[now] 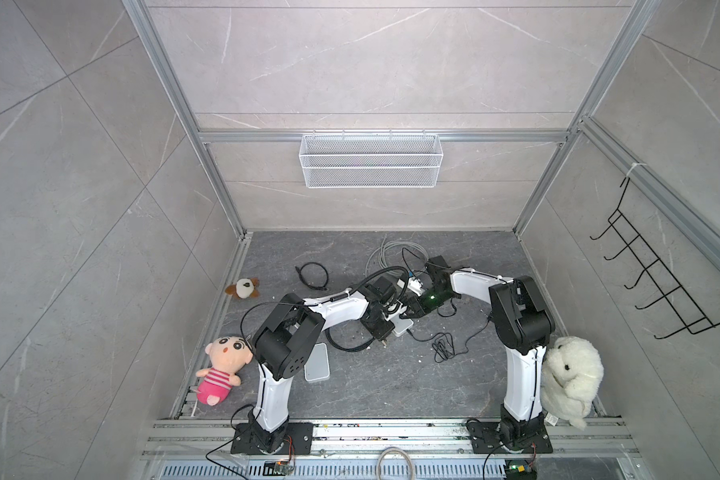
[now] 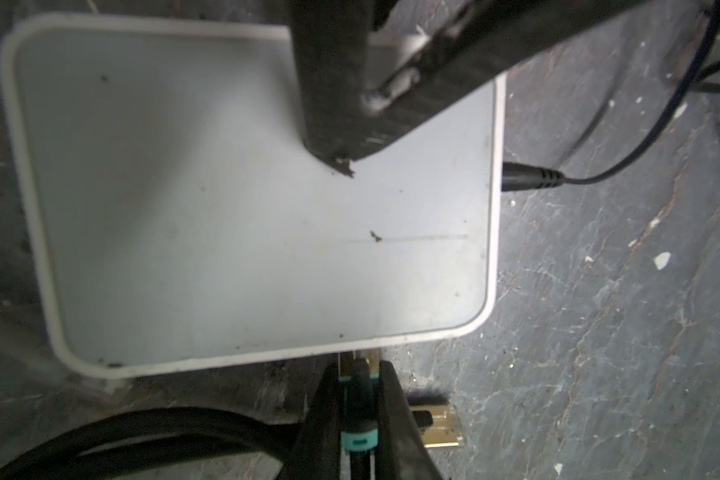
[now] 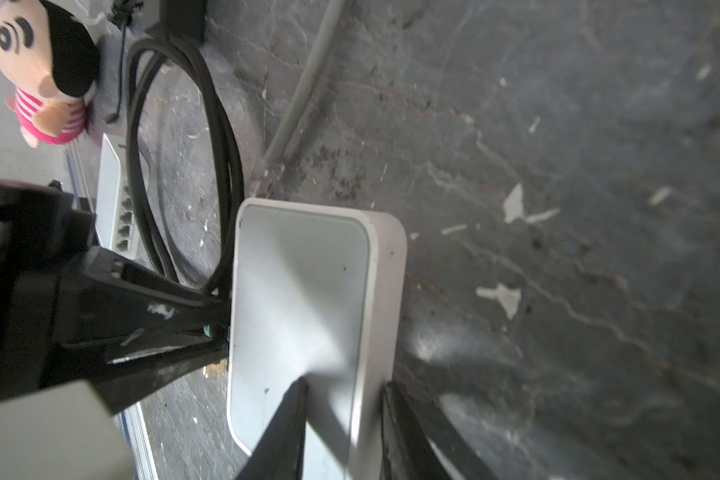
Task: Insert the plug into the switch port
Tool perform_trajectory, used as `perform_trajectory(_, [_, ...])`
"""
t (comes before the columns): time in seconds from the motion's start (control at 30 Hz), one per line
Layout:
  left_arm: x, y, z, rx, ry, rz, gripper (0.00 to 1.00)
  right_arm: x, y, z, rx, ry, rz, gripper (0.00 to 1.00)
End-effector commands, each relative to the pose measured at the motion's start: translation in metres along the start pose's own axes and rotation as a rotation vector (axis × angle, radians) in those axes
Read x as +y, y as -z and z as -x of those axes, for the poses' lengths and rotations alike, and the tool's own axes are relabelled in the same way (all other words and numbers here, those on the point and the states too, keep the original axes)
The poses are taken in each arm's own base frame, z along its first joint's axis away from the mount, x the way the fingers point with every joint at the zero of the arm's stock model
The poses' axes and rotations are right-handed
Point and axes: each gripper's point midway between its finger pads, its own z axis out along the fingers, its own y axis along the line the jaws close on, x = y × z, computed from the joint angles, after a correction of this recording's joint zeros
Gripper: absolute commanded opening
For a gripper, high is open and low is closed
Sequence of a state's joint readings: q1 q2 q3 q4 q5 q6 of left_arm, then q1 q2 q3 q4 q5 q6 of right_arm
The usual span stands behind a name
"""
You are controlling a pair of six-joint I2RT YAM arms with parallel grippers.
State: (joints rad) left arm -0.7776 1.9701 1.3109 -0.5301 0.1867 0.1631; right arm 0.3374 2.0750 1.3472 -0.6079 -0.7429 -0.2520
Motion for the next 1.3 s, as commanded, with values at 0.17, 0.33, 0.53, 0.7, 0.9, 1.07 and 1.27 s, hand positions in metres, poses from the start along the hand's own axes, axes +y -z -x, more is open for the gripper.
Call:
perform_trajectory(0.17, [0.006,0.034,0.081,-0.359,-0.078,0.090,0.29,0.005,0.038,-0.037,0.085,-0.322,-0.078,0.35])
perform_trajectory(0.33, [0.017,0.045,0.045,-0.287,-0.040,0.099,0.42,-0.014,0.058,-0.039,0.084,-0.348,-0.173,0.36])
perform_trajectory(0.53, [0.016,0.080,0.021,-0.312,0.021,0.014,0.52,-0.018,0.068,-0.024,0.020,-0.345,-0.193,0.36])
perform_trajectory(0.7, [0.013,0.068,0.016,-0.323,0.042,-0.015,0.52,-0.009,0.068,0.002,-0.092,-0.340,-0.110,0.37])
perform_trajectory(0.9, [0.006,0.048,0.029,-0.358,0.039,-0.043,0.52,-0.004,0.068,0.025,-0.199,-0.338,-0.047,0.39])
perform_trajectory(1.07, [0.003,0.033,0.028,-0.343,0.031,-0.063,0.49,-0.012,0.059,0.021,-0.156,-0.342,-0.066,0.40])
perform_trajectory(1.27, [-0.005,0.016,0.022,-0.306,0.015,-0.084,0.42,-0.012,0.046,0.018,-0.125,-0.338,-0.053,0.40])
